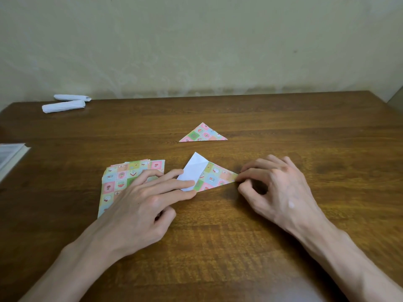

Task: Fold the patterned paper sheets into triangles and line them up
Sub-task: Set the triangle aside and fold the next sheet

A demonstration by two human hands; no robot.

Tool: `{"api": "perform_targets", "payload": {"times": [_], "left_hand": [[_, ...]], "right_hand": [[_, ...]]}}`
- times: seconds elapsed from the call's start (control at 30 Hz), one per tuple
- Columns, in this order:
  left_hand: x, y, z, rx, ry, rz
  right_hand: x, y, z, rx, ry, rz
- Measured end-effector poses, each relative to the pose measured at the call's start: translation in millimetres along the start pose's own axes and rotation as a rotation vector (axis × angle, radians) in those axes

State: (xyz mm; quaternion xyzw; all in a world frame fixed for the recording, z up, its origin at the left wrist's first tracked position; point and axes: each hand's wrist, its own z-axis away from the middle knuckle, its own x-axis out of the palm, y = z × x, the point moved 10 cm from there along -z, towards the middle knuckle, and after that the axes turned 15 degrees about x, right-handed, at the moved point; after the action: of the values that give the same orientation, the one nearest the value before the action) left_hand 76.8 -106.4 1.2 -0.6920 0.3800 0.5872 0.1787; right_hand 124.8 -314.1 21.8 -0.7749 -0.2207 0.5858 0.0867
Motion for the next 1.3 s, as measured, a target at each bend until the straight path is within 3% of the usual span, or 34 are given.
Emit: {"api": "perform_targets", "payload": {"times": [0.97, 1.17, 1.3], "left_hand": [[-4.6, -5.0, 2.2, -0.024, 0.005, 0.028], [0.3, -0.4, 0.8, -0.024, -0.041, 0.016], [5.7, 6.8, -2.2, -0.019, -0.087, -0.043]], "right_hand": [[-2.2, 22.2, -10.7, 0.120, -0.033, -0.004], [-4.2, 4.4, -9.9, 0.008, 0.036, -0.011], [23.6, -36.4, 7.2, -0.214, -0.093, -0.046]]}}
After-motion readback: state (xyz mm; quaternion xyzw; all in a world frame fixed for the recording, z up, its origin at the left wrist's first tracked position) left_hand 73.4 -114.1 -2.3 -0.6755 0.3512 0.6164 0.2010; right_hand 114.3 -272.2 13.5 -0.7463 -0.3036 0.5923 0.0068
